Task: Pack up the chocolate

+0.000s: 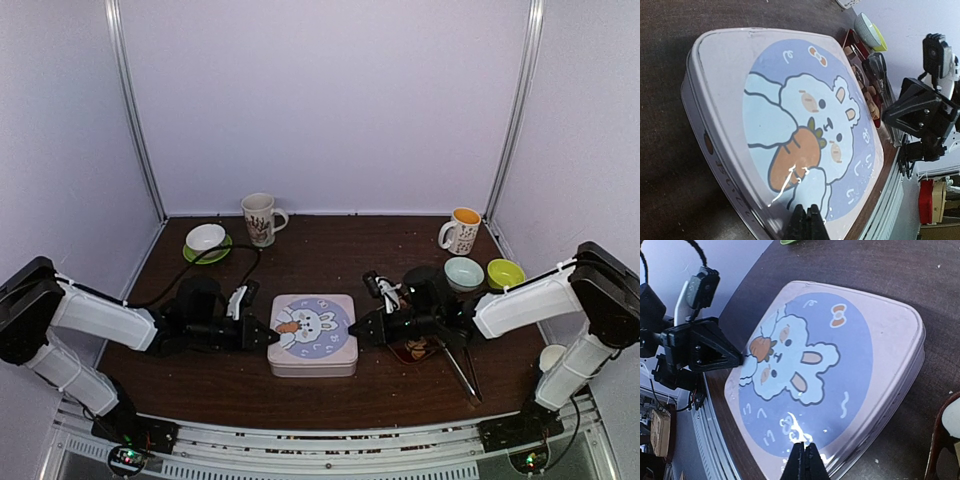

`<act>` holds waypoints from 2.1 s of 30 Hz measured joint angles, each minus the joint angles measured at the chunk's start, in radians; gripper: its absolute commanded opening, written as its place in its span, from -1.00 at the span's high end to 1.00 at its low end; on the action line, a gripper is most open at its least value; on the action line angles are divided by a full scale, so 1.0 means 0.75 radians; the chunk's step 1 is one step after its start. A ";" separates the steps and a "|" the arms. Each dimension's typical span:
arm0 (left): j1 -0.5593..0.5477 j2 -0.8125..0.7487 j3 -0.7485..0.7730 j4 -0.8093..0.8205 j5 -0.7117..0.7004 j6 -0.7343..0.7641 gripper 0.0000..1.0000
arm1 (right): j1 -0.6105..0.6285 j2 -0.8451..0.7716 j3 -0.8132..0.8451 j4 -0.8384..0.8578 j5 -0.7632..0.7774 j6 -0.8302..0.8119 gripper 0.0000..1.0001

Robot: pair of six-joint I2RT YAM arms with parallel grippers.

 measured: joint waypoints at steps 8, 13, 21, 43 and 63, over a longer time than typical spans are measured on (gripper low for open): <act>-0.026 -0.097 -0.001 -0.112 -0.037 -0.009 1.00 | 0.063 0.048 -0.037 0.080 0.004 0.005 1.00; -0.084 -0.180 -0.003 -0.188 -0.072 -0.027 1.00 | 0.083 0.054 -0.055 0.162 0.013 0.021 1.00; -0.138 -0.075 -0.011 -0.092 -0.100 -0.067 1.00 | 0.176 -0.071 -0.149 0.136 0.060 0.012 1.00; -0.141 -0.669 0.314 -0.950 -0.536 0.221 0.31 | 0.148 -0.446 -0.069 -0.199 0.356 -0.256 1.00; 0.244 -0.663 0.595 -1.253 -0.755 0.526 -0.96 | -0.252 -0.809 0.105 -0.676 0.814 -0.526 -1.00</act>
